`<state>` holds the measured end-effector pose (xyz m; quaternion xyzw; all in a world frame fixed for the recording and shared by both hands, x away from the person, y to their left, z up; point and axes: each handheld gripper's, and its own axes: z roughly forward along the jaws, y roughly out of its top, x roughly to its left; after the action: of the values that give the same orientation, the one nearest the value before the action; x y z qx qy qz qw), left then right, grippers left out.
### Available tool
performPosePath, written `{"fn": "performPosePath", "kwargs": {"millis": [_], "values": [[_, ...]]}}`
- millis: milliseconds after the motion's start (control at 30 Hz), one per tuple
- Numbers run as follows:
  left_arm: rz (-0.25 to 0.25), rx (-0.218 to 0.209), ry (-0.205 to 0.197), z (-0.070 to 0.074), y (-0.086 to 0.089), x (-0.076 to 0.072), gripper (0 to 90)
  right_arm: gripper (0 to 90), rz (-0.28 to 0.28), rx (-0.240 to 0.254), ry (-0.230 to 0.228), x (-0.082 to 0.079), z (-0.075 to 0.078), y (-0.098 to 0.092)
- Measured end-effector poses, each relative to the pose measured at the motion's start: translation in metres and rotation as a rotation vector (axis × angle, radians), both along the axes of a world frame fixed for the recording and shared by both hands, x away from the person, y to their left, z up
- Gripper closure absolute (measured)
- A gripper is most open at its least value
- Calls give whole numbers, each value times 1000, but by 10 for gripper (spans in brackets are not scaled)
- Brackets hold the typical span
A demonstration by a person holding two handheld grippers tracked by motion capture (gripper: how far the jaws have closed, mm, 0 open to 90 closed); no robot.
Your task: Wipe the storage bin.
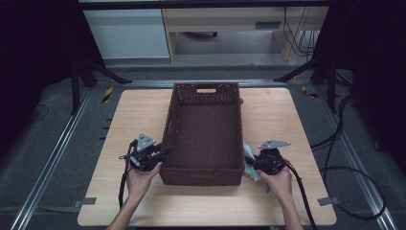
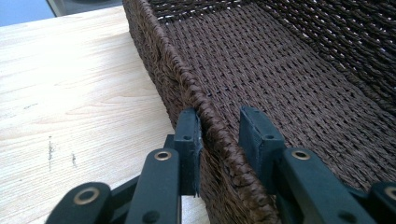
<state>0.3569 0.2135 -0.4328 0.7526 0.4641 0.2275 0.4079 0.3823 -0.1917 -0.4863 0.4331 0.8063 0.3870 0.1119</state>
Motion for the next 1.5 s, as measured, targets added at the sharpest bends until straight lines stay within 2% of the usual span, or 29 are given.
{"fn": "performPosePath", "kwargs": {"millis": [67, 133, 200, 367, 433, 500, 700, 933, 1033, 1100, 1233, 1400, 1500], "values": [[-2, 5, 0, 0, 0, 0, 682, 792, 6, -16, 16, -2, -4, 2], [-2, 4, 1, 0, 0, 0, 681, 792, 1, 3, 18, -5, -3, 1], [-2, 4, 0, 0, 0, 0, 681, 792, 4, 26, -17, -9, 4, -1], [-1, 5, -2, 0, 0, 0, 680, 793, 22, 136, -162, -27, 37, -7], [0, 6, -2, 0, 0, 0, 679, 792, 29, 138, -194, -33, 46, -7], [-1, 3, 0, 0, 0, 0, 679, 793, 43, 137, -201, -36, 48, -5], [-1, 3, -1, 0, 0, 0, 679, 792, 35, 79, -139, -35, 33, -1], [-1, 7, -2, 0, 0, 0, 680, 792, 19, 2, -31, -36, 8, 0], [-1, 7, -2, 0, 0, 0, 679, 793, 29, -11, 3, -38, 0, 2], [-2, 6, -2, 0, 0, 0, 679, 792, 38, -4, -2, -38, 1, 2], [-2, 5, 0, 0, 0, 0, 679, 793, 39, 36, -53, -42, 12, -2], [-2, 3, 1, 0, 0, 0, 679, 792, 45, 109, -164, -54, 38, -10], [2, 2, 0, 0, 0, 0, 679, 792, 59, 127, -204, -62, 51, -10]]}}
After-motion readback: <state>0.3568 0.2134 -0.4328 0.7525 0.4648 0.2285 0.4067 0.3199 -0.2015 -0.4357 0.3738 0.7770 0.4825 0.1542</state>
